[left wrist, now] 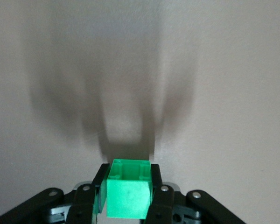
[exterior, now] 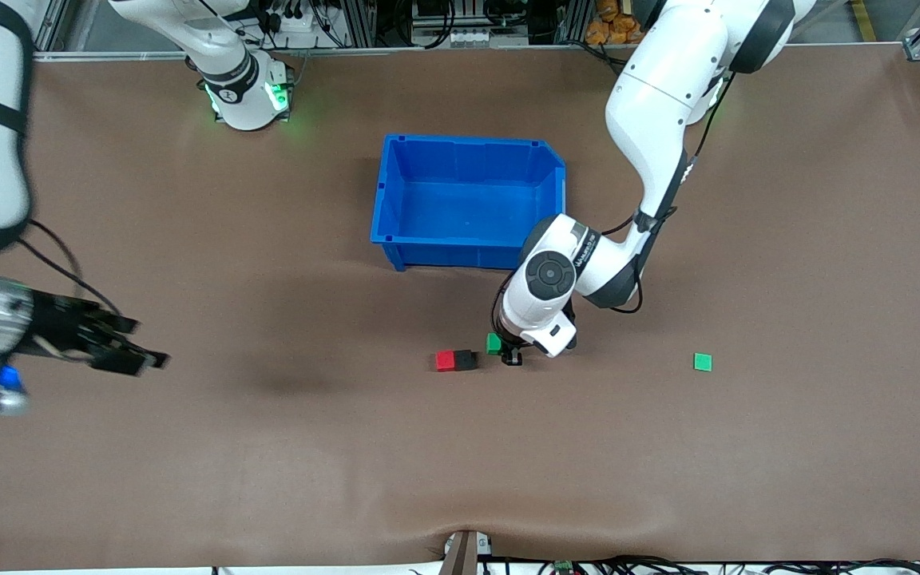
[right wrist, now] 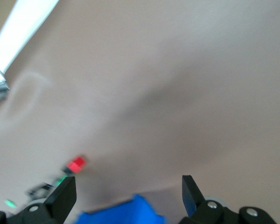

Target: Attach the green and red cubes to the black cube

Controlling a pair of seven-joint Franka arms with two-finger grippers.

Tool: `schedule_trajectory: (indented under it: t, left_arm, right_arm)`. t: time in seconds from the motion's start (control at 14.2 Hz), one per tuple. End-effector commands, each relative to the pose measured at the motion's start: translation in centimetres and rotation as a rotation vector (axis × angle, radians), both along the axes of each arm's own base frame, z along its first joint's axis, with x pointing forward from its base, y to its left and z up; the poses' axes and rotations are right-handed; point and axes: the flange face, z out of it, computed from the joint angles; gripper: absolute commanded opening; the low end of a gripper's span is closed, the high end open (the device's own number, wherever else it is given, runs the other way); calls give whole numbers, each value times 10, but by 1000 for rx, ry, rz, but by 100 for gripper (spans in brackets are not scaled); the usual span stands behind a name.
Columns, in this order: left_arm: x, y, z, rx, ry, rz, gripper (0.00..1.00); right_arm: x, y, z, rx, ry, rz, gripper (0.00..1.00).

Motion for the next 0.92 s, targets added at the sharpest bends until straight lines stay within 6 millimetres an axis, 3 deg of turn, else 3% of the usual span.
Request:
schedule_trajectory:
  t: [0.0, 0.14, 0.35, 0.64, 0.85]
  left_arm:
    - [11, -6, 10, -1, -7, 20, 0]
    - [17, -7, 14, -11, -21, 23, 0]
    - [24, -16, 13, -25, -38, 35, 0]
    - [25, -15, 4, -23, -36, 52, 0]
    - [28, -20, 1, -33, -44, 70, 0]
  right_arm:
    - [-45, -11, 59, -118, -6, 173, 100]
    - [-78, -1, 99, -256, -2, 373, 100]
    - [-113, 24, 126, -328, -28, 488, 100]
    - [-163, 5, 96, -307, -176, 615, 100]
    - [-167, -19, 97, -253, -227, 782, 100]
